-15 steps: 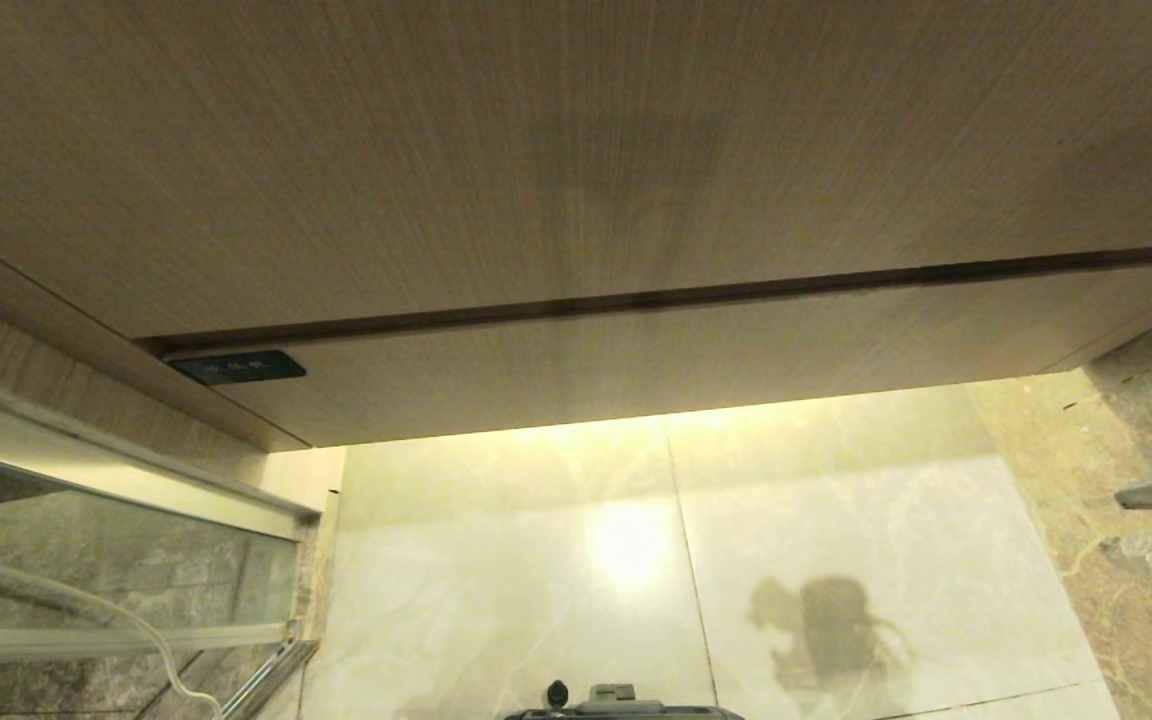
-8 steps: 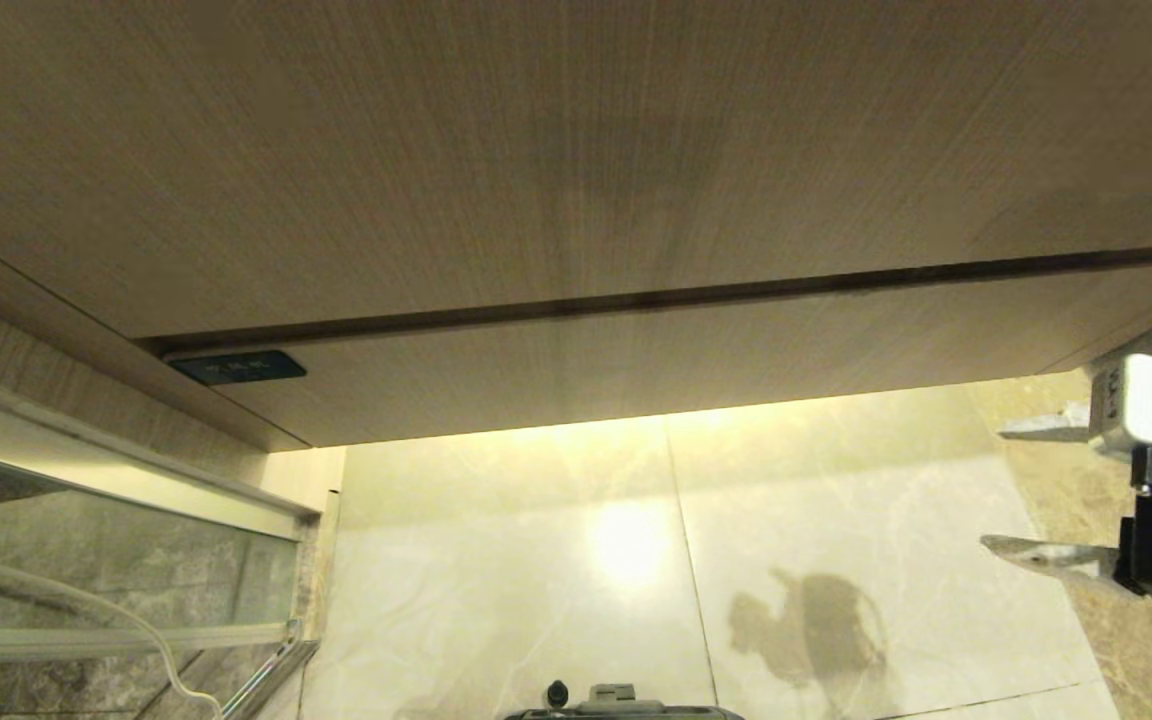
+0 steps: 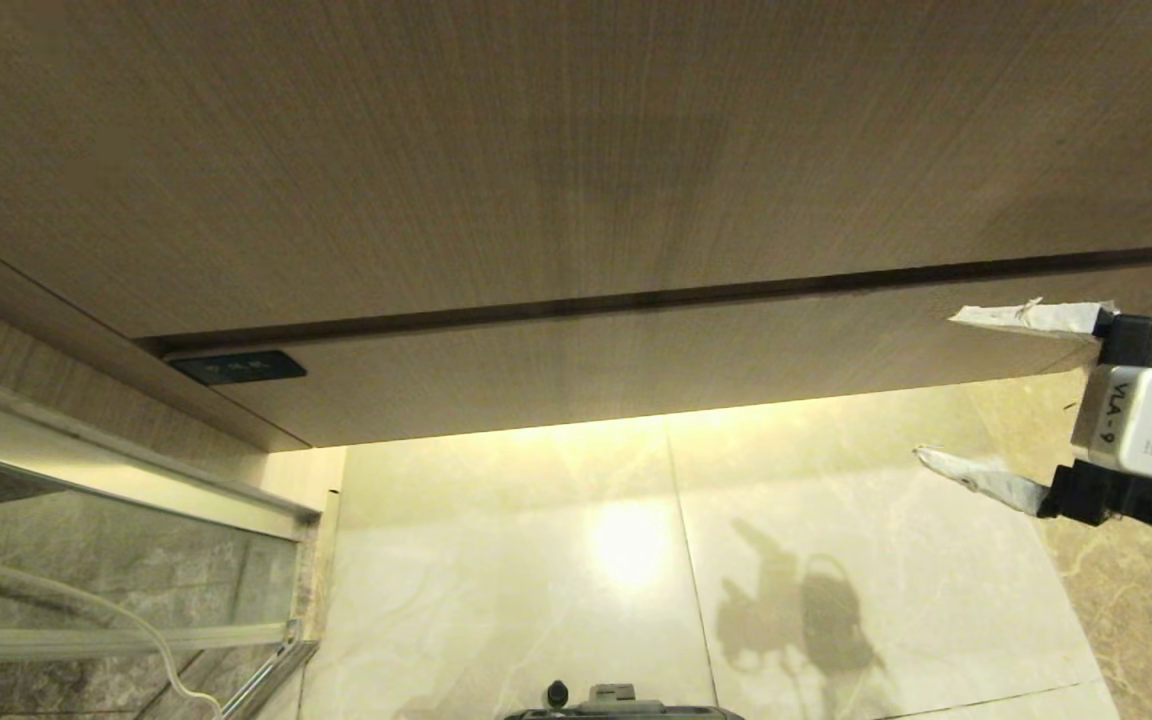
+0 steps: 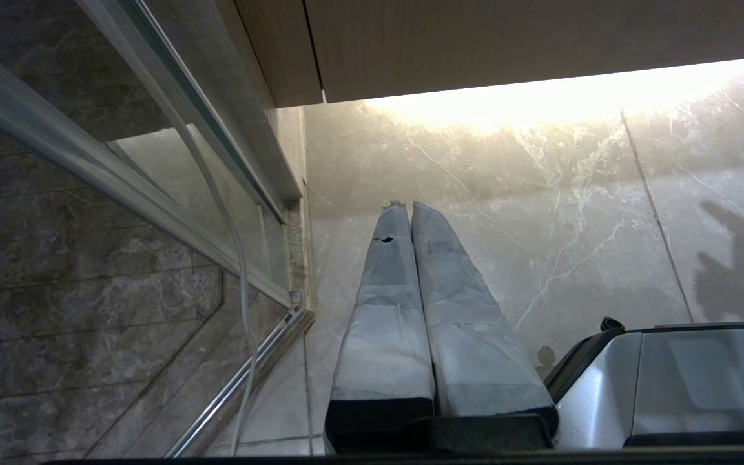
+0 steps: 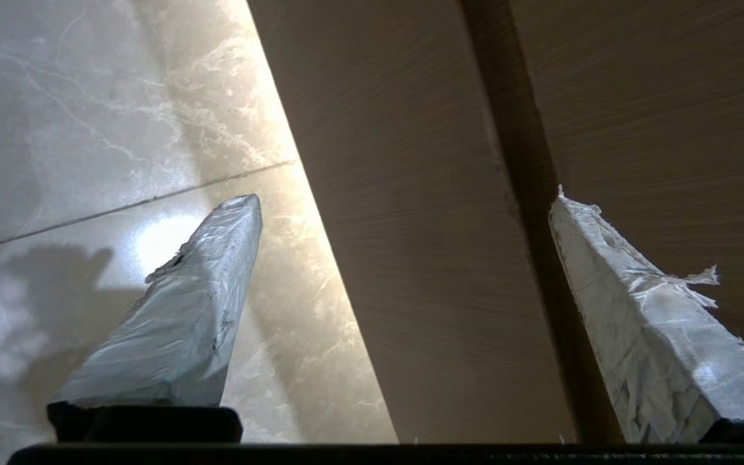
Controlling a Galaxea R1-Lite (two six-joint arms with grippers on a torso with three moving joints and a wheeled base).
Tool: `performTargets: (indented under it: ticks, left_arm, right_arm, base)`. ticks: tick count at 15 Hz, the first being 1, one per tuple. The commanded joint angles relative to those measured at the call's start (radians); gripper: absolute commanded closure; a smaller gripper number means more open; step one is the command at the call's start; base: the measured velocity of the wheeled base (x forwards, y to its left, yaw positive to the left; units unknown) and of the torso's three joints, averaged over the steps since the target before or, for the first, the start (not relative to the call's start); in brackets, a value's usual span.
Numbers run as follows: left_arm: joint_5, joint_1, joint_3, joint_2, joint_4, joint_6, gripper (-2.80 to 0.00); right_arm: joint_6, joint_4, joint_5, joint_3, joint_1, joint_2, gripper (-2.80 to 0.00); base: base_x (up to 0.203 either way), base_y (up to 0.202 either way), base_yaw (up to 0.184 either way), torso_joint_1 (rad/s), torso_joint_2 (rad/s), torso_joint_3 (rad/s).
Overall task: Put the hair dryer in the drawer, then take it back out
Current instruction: Pull open the drawer
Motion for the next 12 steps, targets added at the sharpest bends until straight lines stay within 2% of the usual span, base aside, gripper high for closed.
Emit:
performTargets:
  ticks: [1, 4, 7, 8, 12]
  left_arm:
    - [0.000, 0.000, -0.001, -0.002, 0.000, 0.000, 0.00]
    - [0.000, 0.000, 0.001, 0.000, 0.000, 0.000, 0.00]
    - [0.000, 0.000, 0.000, -0.001, 0.000, 0.000, 0.00]
    - [0.000, 0.000, -0.001, -0.002, 0.001, 0.000, 0.00]
    - [0.000, 0.000, 0.001, -0.001, 0.001, 0.000, 0.00]
  right_arm:
    - [-0.008, -0.006, 0.002, 0.002, 0.001, 0.029, -2.80]
    - [-0.009, -0.002, -0.004, -0.011, 0.001, 0.070, -2.80]
    - [0.007, 0.012, -0.186, -0.104, 0.001, 0.187, -2.80]
    - [0.010, 0.013, -0.209, -0.123, 0.001, 0.206, -2.80]
    - [0.010, 0.006, -0.211, -0.173, 0.002, 0.270, -2.80]
  base:
    - [0.000, 0.000, 0.000, 0.000, 0.00, 0.000]
    - [0.000, 0.000, 0.000, 0.000, 0.00, 0.000]
    - [0.000, 0.000, 0.000, 0.000, 0.00, 0.000]
    - [0.000, 0.000, 0.000, 0.000, 0.00, 0.000]
    - [0.000, 0.000, 0.000, 0.000, 0.00, 0.000]
